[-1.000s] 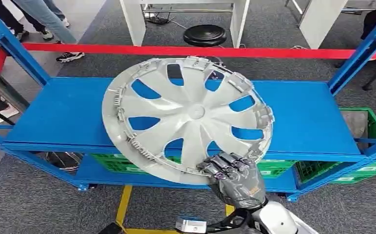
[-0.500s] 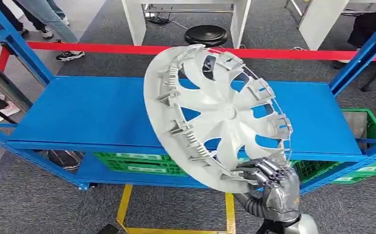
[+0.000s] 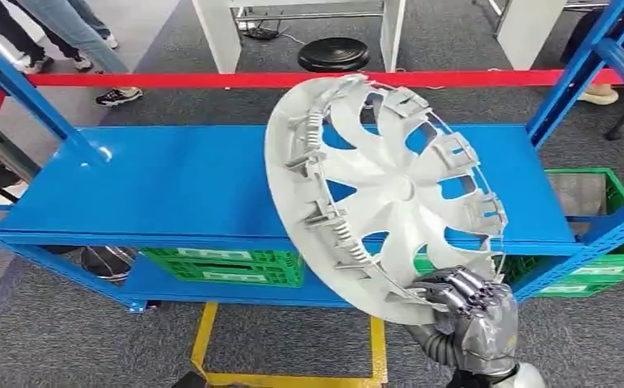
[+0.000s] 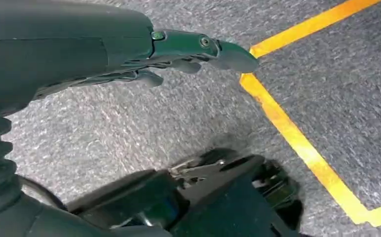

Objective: Take the parts from the cabinet and place them on the table.

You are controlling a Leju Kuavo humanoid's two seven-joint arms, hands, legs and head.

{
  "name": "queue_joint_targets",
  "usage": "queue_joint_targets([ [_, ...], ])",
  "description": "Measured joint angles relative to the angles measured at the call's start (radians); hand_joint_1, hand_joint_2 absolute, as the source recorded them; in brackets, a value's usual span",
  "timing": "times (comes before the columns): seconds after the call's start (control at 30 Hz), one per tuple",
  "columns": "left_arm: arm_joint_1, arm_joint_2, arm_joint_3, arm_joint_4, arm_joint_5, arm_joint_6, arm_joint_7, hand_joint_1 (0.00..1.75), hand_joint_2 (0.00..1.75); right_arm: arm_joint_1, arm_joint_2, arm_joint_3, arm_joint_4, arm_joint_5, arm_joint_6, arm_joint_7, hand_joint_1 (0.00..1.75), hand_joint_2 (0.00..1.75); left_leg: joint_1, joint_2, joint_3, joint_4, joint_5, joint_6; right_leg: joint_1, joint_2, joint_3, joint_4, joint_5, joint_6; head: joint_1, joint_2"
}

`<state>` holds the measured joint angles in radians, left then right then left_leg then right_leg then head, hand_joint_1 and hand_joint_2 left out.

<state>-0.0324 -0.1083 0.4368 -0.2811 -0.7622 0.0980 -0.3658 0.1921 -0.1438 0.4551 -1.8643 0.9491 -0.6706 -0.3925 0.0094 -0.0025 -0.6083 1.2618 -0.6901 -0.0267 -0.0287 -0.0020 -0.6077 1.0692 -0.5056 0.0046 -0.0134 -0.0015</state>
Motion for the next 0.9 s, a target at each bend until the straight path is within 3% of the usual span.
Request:
queue_joint_targets([
  [0.03,-0.001,0.0,0.0,0.0,0.0,0.0,0.0,0.0,1.75,-0.001,0.0,-0.001,0.0,0.001,0.0,0.0,1.75,1.75,0.0,0.0,-0.014,0.047,-0.017,0.002,0.005,-0.001,-0.006,0.0,0.004,-0.005,0.0,0.0],
  [0.07,-0.002,0.0,0.0,0.0,0.0,0.0,0.0,0.0,1.75,-0.001,0.0,-0.001,0.0,0.003,0.0,0.0,1.75,1.75,-0.001,0.0,-0.01,0.056,-0.01,0.007,0.009,-0.002,-0.012,0.0,0.009,-0.008,0.0,0.0],
  [0.1,-0.002,0.0,-0.001,0.0,0.0,0.001,0.0,0.0,1.75,0.0,0.0,-0.002,0.0,0.005,0.0,0.0,1.75,1.75,-0.004,0.0,0.01,0.025,0.02,0.015,0.015,-0.001,-0.018,0.0,0.015,-0.011,0.0,0.0],
  [0.17,-0.005,0.0,-0.002,0.0,0.0,0.003,0.0,0.0,1.75,0.0,0.0,-0.003,-0.003,0.005,0.0,-0.003,1.75,1.75,-0.017,-0.001,0.099,-0.137,0.101,0.046,0.026,0.0,-0.027,-0.001,0.027,-0.015,0.0,0.0],
  [0.2,-0.007,0.0,-0.002,0.0,0.0,0.004,0.0,0.0,1.75,0.0,0.0,-0.004,-0.006,0.006,0.0,-0.004,1.75,1.75,-0.027,-0.001,0.141,-0.216,0.116,0.069,0.025,0.0,-0.03,-0.002,0.033,-0.016,0.0,0.0],
  [0.23,-0.009,0.004,-0.003,0.0,0.001,0.006,0.0,0.0,1.75,0.0,0.002,-0.005,-0.008,0.006,0.0,-0.005,1.75,1.75,-0.028,0.001,0.155,-0.245,0.104,0.082,0.031,-0.003,-0.034,-0.003,0.04,-0.011,0.007,0.0],
  [0.27,-0.01,0.002,-0.003,0.0,0.002,0.008,0.0,0.0,1.75,0.0,0.002,-0.006,-0.009,0.008,0.0,-0.006,1.75,1.75,-0.034,0.0,0.149,-0.251,0.118,0.072,0.02,-0.005,-0.037,-0.009,0.052,-0.006,0.001,0.0],
  [0.33,-0.008,0.002,-0.003,0.001,0.003,0.009,0.0,0.0,1.75,0.001,0.003,-0.006,-0.01,0.005,0.0,-0.004,1.75,1.75,-0.041,-0.001,0.143,-0.26,0.136,0.078,0.014,-0.005,-0.037,-0.022,0.07,0.006,0.0,0.0],
  [0.37,-0.007,0.001,-0.003,0.001,0.003,0.009,0.0,0.0,1.75,0.003,0.003,-0.006,-0.012,0.002,0.0,-0.001,1.75,1.75,-0.037,0.001,0.142,-0.281,0.157,0.079,0.018,-0.004,-0.037,-0.033,0.082,0.014,0.003,0.0],
  [0.4,-0.009,0.0,-0.004,0.002,0.0,0.011,0.0,0.0,1.75,0.006,0.002,-0.006,-0.013,-0.002,0.0,0.005,1.75,1.75,-0.027,0.009,0.141,-0.299,0.177,0.068,0.018,-0.001,-0.045,-0.023,0.055,0.016,0.003,0.0],
  [0.43,-0.008,0.0,-0.005,0.002,-0.002,0.013,0.0,0.0,1.75,0.007,0.002,-0.007,-0.016,-0.005,0.0,0.011,1.75,1.75,-0.026,0.007,0.13,-0.305,0.189,0.073,0.018,0.0,-0.062,0.003,0.005,0.023,0.006,0.0],
  [0.47,-0.006,-0.004,-0.005,0.003,-0.003,0.017,0.0,0.0,1.75,0.009,0.001,-0.007,-0.019,-0.006,0.0,0.016,1.75,1.75,-0.026,0.007,0.116,-0.304,0.199,0.072,0.016,0.0,-0.074,0.066,-0.06,0.027,0.005,0.0],
  [0.5,-0.004,-0.006,-0.006,0.005,-0.007,0.02,0.001,0.0,1.75,0.014,-0.004,-0.007,-0.02,-0.006,0.0,0.019,1.75,1.75,-0.026,0.008,0.103,-0.302,0.207,0.07,0.014,0.0,-0.087,0.137,-0.107,0.032,0.005,0.0],
  [0.53,-0.001,-0.008,-0.007,0.007,-0.012,0.024,0.004,0.0,1.75,0.022,-0.009,-0.008,-0.022,-0.008,0.0,0.022,1.75,1.75,-0.026,0.009,0.089,-0.299,0.217,0.069,0.013,0.0,-0.095,0.2,-0.132,0.038,0.003,0.0],
  [0.57,0.002,-0.009,-0.01,0.011,-0.015,0.027,0.006,0.0,1.75,0.026,-0.014,-0.01,-0.023,-0.014,0.0,0.022,1.75,1.75,-0.024,0.011,0.075,-0.295,0.224,0.067,0.012,0.0,-0.094,0.235,-0.123,0.043,0.005,0.0],
  [0.6,0.006,-0.009,-0.013,0.015,-0.019,0.029,0.009,0.0,1.75,0.029,-0.018,-0.012,-0.023,-0.018,0.0,0.021,1.75,1.75,-0.022,0.013,0.06,-0.29,0.231,0.064,0.009,0.0,-0.075,0.231,-0.092,0.048,0.004,0.0],
  [0.67,0.009,-0.01,-0.016,0.019,-0.024,0.035,0.015,0.0,1.75,0.039,-0.024,-0.023,-0.025,-0.022,0.0,0.017,1.75,1.75,-0.013,0.014,0.025,-0.266,0.24,0.053,0.002,-0.001,0.017,0.116,-0.018,0.059,0.004,0.0],
  [0.7,0.01,-0.01,-0.016,0.022,-0.027,0.039,0.015,0.0,1.75,0.042,-0.024,-0.027,-0.028,-0.022,0.0,0.015,1.75,1.75,-0.011,0.014,0.01,-0.249,0.241,0.049,-0.004,-0.001,0.074,0.032,-0.02,0.067,0.005,0.0],
  [0.73,0.01,-0.006,-0.016,0.022,-0.03,0.042,0.015,0.0,1.75,0.043,-0.025,-0.031,-0.031,-0.019,0.0,0.012,1.75,1.75,-0.016,0.012,-0.003,-0.235,0.242,0.042,0.005,0.001,0.122,-0.025,-0.062,0.069,0.008,0.0],
  [0.77,0.01,-0.008,-0.018,0.023,-0.034,0.044,0.015,0.0,1.75,0.047,-0.025,-0.032,-0.037,-0.015,0.0,0.008,1.75,1.75,-0.018,0.011,-0.011,-0.222,0.245,0.039,0.003,0.004,0.119,-0.044,-0.073,0.051,0.005,0.0],
  [0.87,0.013,-0.002,-0.024,0.027,-0.045,0.047,0.019,0.0,1.75,0.057,-0.026,-0.034,-0.045,0.001,0.0,0.009,1.75,1.75,-0.016,0.008,-0.019,-0.22,0.265,0.025,0.005,0.001,0.09,-0.039,-0.062,0.017,0.007,0.0],
  [0.9,0.011,0.0,-0.026,0.03,-0.047,0.047,0.02,0.0,1.75,0.057,-0.027,-0.034,-0.049,0.004,0.0,0.008,1.75,1.75,-0.013,0.006,-0.024,-0.212,0.242,0.018,0.003,-0.002,0.084,-0.039,-0.055,0.007,0.006,0.0],
])
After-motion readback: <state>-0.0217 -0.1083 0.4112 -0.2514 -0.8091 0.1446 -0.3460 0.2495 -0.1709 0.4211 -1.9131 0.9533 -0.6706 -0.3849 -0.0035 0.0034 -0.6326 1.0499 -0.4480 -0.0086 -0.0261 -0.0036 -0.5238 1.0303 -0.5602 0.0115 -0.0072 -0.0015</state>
